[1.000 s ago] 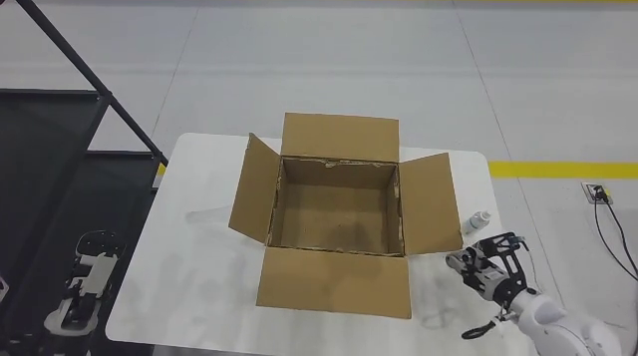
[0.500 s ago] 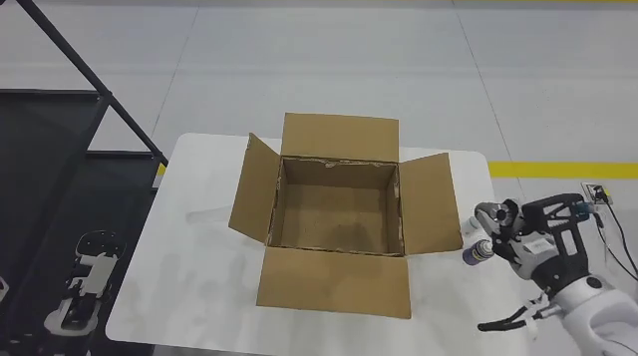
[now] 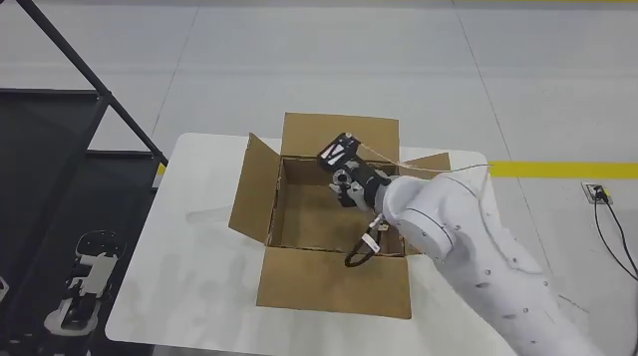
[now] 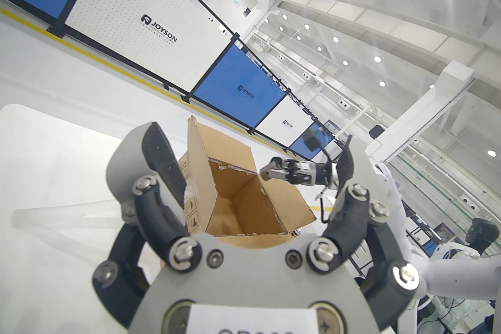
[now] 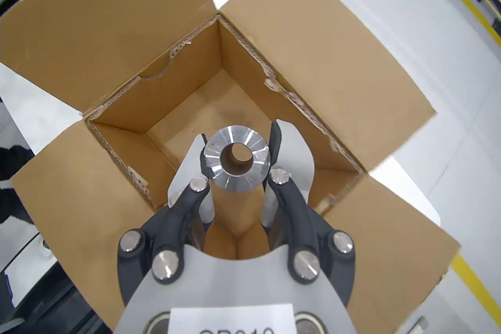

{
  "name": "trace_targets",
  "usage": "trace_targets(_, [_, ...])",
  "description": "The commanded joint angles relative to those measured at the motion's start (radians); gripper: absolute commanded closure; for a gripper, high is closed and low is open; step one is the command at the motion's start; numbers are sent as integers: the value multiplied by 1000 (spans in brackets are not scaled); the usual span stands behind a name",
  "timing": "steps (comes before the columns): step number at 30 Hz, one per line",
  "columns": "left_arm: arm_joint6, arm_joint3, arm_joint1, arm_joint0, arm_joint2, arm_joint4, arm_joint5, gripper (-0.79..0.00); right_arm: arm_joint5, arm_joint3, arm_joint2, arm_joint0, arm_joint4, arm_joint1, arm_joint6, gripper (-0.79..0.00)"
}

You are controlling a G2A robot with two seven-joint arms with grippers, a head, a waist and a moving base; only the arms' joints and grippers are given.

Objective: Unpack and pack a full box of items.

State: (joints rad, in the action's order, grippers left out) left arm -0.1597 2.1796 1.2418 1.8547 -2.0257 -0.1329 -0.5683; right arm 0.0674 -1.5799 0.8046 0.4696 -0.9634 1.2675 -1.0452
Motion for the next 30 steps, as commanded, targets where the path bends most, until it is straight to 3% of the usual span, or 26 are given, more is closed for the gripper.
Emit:
trace_targets(1, [0,0,0,0,0,0,0,-785,2,146,-109,-87,44,43,28,0])
trace_targets(5, [0,0,0,0,0,0,0,-785,-11,354,-230,-164,93,118,94,0])
trace_targets(10, [0,0,0,0,0,0,0,-785,-10,558,-300,-180,150,187,196,0])
trace_targets(18, [0,0,0,0,0,0,0,-785,-26,797,-358,-180,181,280,336,0])
trace_targets(24, [0,0,0,0,0,0,0,-785,20,920,-369,-194,192,330,396,0])
trace_targets(27, [0,0,0,0,0,0,0,-785,32,959,-379,-202,177,349,392,-212])
trace_targets(30, [0,0,0,0,0,0,0,-785,45,989,-379,-205,175,365,399,-286])
